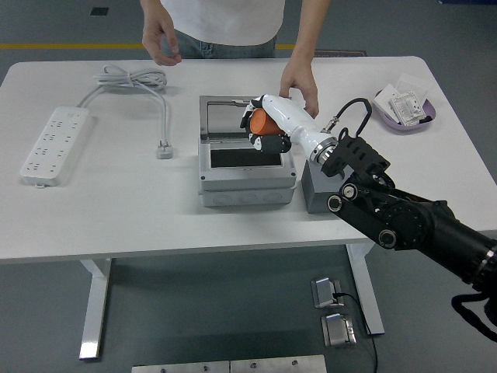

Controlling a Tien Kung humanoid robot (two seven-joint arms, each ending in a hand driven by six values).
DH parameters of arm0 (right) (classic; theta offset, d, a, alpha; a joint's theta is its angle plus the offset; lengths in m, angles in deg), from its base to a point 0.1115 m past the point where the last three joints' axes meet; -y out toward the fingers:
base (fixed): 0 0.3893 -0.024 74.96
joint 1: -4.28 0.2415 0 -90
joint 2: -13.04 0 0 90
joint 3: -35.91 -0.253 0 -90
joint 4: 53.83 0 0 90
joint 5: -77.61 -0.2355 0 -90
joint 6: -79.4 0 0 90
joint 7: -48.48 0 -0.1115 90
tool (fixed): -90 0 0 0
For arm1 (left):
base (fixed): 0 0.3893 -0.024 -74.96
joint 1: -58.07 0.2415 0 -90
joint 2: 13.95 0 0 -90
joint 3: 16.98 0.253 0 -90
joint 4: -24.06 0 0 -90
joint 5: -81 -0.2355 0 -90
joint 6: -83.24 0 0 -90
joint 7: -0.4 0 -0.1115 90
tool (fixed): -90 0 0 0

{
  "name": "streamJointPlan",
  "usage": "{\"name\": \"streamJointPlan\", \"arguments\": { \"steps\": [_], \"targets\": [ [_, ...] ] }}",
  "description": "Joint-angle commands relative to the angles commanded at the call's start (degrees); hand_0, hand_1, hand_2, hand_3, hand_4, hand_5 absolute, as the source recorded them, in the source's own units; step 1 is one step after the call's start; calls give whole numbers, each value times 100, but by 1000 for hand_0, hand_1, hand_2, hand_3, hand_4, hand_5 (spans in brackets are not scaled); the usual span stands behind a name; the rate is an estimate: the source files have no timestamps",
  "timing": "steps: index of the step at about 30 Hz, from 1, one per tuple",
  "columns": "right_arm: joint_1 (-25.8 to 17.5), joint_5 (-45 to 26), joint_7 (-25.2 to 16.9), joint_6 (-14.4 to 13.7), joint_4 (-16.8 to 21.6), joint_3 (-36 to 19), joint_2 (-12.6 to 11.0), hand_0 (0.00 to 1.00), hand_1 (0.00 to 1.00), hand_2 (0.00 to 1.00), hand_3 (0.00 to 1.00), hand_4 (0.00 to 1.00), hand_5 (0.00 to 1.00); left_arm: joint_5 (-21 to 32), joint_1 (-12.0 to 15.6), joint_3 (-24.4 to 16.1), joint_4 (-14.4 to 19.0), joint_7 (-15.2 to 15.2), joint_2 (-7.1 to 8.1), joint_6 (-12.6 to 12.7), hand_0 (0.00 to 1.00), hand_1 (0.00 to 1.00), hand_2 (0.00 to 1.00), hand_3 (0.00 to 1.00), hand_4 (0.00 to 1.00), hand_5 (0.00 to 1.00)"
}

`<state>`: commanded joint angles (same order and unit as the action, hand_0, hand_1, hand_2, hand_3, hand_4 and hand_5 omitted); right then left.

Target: Fetch the battery,place it into the box,close the lid of the box

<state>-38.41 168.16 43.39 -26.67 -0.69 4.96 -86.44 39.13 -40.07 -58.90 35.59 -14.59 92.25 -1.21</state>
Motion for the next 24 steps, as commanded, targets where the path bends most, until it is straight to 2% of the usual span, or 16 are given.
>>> {"name": "streamJointPlan", "arguments": {
  "steps": [8, 9, 14, 15, 20, 21, 24],
  "targets": [
    [255, -564, -183, -175, -530, 515, 236, 55, 193, 488, 333, 2, 2, -55, -18, -28, 2, -14, 1, -12, 626, 692, 629, 624, 679, 69],
    [265, -641, -214, -155, -597, 567, 262, 102, 230, 497, 362, 2, 2, -54, -21, -24, 2, -12, -2, -12, 627, 692, 630, 623, 678, 68],
    [277, -875, -274, -29, -869, 793, 374, 102, 230, 497, 362, 2, 2, -60, -39, -11, 1, -8, -5, -18, 627, 692, 630, 623, 678, 68],
    [266, -917, -279, -12, -913, 830, 400, 133, 260, 511, 468, 2, 2, -80, -42, -23, 1, -12, -5, -19, 627, 693, 629, 624, 677, 68],
    [203, -1049, -314, 41, -1030, 887, 489, 133, 260, 511, 468, 2, 2, -107, -48, -34, 1, -15, -7, -21, 627, 693, 629, 624, 677, 68],
    [189, -1070, -323, 42, -1037, 885, 498, 360, 518, 637, 682, 250, 183, -118, -47, -43, 1, -17, -8, -20, 627, 692, 628, 623, 676, 67],
    [163, -1106, -337, 21, -1027, 860, 502, 360, 518, 637, 682, 250, 183, -133, -39, -52, 2, -23, -9, -22, 627, 692, 628, 623, 676, 67]
  ]
}}
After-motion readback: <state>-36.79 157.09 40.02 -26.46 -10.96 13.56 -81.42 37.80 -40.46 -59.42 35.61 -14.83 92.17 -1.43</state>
